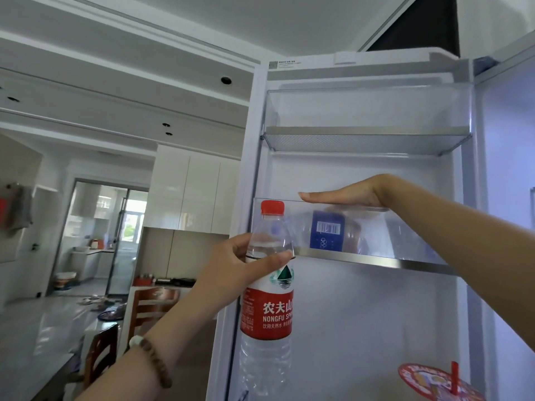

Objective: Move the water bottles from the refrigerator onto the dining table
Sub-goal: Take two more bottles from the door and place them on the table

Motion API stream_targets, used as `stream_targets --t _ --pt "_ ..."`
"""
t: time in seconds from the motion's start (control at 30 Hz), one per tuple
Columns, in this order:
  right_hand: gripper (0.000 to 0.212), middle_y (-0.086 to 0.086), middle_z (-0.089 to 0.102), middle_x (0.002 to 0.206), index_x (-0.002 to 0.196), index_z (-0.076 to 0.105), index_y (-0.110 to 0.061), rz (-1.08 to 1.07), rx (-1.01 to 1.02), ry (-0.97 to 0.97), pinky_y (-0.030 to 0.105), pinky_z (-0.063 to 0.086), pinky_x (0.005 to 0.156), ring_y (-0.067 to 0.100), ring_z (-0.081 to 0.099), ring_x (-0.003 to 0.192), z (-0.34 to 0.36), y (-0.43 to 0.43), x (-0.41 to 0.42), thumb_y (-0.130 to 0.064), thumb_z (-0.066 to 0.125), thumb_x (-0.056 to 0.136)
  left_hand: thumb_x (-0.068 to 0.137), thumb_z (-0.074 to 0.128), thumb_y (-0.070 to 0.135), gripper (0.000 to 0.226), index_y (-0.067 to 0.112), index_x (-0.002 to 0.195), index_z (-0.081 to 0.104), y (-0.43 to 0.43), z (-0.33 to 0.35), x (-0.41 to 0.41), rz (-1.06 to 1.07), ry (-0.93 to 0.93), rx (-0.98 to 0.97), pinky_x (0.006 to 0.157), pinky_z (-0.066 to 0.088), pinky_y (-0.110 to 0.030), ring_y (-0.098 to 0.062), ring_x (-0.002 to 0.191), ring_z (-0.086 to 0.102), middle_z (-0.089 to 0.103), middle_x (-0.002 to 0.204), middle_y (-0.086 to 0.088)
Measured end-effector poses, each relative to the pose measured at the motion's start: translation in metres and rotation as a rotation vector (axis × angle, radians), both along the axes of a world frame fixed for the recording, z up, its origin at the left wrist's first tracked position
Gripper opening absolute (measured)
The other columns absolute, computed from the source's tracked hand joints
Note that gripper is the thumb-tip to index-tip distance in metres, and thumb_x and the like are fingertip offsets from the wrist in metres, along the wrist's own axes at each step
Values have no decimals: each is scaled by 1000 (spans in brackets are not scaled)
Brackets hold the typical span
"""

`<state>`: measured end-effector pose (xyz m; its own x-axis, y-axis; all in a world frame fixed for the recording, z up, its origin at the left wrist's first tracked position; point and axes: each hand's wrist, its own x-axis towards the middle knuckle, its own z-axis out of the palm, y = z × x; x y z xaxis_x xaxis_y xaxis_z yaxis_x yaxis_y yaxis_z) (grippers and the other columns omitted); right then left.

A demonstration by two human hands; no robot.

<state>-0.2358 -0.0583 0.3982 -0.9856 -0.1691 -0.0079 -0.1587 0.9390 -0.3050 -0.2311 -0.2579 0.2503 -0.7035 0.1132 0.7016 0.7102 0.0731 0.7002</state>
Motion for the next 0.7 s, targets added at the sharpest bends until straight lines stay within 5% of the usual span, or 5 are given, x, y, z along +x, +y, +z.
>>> stream_targets --t 0.17,0.37,0.5,0.6,0.7 --pt "69 -1 46 133 123 42 -43 8 0 -43 35 34 92 21 47 115 1 1 1 -79 32 65 52 70 49 46 32 94 65 1 -1 -1 23 -1 -15 56 55 -16 -4 70 71 71 87 16" --pt "62 4 63 108 104 59 -31 51 -23 -15 47 46 100 31 60 108 -1 3 1 -72 42 61 53 69 48 43 32 93 64 2 0 1 22 -11 -9 50 49 -11 4 65 68 69 84 17" --pt "57 2 59 121 104 56 -35 45 9 -38 43 45 100 23 58 106 -4 4 1 -77 42 68 53 68 48 42 35 92 62 3 0 2 20 -16 -1 49 49 -10 7 63 67 67 82 20" --pt "67 3 58 122 98 57 -37 35 6 82 40 41 102 22 56 107 -4 6 2 -85 42 53 52 69 50 47 32 95 64 3 0 0 26 -33 2 52 52 -13 2 65 69 69 85 17" --pt "61 4 62 96 90 58 -24 9 -270 359 34 45 86 19 59 86 5 17 9 -77 37 69 53 69 49 44 34 94 64 3 1 1 21 -43 7 52 52 -14 0 66 69 69 85 17"
